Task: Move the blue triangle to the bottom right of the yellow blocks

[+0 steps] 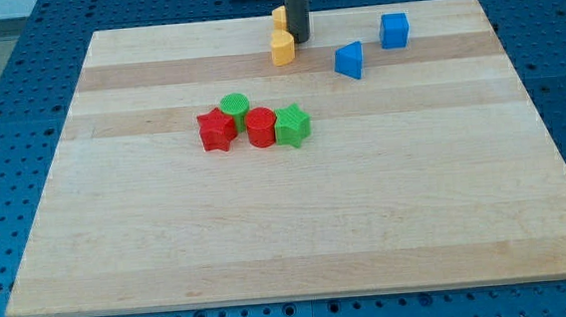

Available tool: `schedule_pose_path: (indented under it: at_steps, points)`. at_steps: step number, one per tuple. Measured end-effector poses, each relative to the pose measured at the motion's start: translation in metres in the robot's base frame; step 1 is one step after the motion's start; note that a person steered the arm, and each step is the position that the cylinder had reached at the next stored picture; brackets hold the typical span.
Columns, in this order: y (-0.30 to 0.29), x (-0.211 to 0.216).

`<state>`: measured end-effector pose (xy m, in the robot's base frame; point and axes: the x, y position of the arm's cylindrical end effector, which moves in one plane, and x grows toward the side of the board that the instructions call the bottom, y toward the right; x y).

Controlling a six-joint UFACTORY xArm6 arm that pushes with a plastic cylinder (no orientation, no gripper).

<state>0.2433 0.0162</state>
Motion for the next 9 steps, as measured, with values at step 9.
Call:
schedule_pose_path:
  at_steps: [9]
  points:
    - [0.134, 0.087]
